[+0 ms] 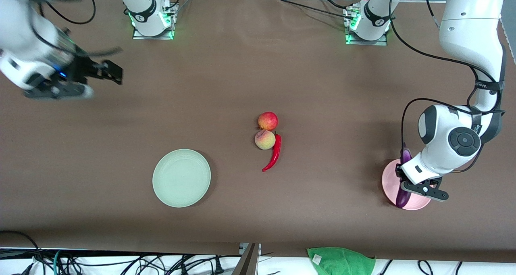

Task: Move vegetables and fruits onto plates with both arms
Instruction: 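Carry the eggplant with the left gripper while the right gripper reaches the peach, then lower the eggplant onto the pink plate while the right gripper carries the peach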

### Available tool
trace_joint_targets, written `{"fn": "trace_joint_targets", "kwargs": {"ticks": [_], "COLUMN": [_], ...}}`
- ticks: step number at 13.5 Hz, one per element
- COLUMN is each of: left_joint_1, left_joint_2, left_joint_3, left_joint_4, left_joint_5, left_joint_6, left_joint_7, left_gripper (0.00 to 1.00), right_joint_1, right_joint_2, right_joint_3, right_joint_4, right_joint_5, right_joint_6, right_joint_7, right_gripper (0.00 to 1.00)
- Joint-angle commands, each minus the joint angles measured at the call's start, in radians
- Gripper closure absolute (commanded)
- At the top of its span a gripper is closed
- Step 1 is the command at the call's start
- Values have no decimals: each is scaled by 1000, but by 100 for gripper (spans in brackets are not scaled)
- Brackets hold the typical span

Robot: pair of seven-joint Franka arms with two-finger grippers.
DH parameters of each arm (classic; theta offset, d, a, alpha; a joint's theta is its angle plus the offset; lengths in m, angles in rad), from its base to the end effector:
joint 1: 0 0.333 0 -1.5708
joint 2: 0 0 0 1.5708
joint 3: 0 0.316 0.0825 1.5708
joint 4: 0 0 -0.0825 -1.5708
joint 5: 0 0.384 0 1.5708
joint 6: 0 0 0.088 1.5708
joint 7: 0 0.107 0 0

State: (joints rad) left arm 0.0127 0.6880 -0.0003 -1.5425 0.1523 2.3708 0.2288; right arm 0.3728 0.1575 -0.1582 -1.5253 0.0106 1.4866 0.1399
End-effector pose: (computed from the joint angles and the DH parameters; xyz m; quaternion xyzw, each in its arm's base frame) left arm 0.7205 0.0107 0.2610 -0.9834 0.1578 -0.0626 0.0646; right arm 0.5718 0.1325 0.5502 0.9946 0.0369 -0.0942 0.0241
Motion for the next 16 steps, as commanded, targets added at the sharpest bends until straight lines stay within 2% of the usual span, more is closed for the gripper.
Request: {"fn": "trace_joint_targets", "kwargs": {"ticks": [1, 3, 4, 6, 8, 9, 10, 12, 13, 16], "left_joint_1": [29, 36, 38, 38, 41, 46, 47, 47, 47, 47], "left_joint_2": [42, 53, 56, 62, 65, 67, 71, 71, 70, 70], "left_joint_3": [-4, -4, -4, -4, -4, -4, -4, -4, -4, -4], "left_joint_4": [32, 30, 28, 27, 24, 22, 25, 31, 33, 33], "left_joint_5": [1, 1, 1, 1, 1, 1, 1, 1, 1, 1], "left_joint_6": [51, 68, 68, 68, 68, 68, 68, 68, 68, 68], "left_joint_7": [32, 32, 32, 32, 32, 32, 32, 32, 32, 79], "left_gripper": [88, 84, 83, 77, 72, 64, 50, 7, 0, 0], "right_joint_1": [38, 119, 164, 221, 289, 317, 349, 382, 394, 400], "right_joint_2": [53, 77, 112, 202, 325, 391, 458, 583, 632, 712], "right_joint_3": [-4, -4, -4, -4, 12, 17, 20, 23, 23, 23], "right_joint_4": [30, 28, 28, 36, 85, 121, 161, 233, 257, 283], "right_joint_5": [11, 16, 37, 127, 179, 183, 183, 183, 181, 184], "right_joint_6": [-25, 1, 62, 223, 404, 485, 559, 715, 783, 937], "right_joint_7": [-7, 7, 10, 91, 208, 274, 332, 400, 406, 428], "right_gripper": [0, 0, 0, 0, 0, 0, 0, 0, 0, 0]}}
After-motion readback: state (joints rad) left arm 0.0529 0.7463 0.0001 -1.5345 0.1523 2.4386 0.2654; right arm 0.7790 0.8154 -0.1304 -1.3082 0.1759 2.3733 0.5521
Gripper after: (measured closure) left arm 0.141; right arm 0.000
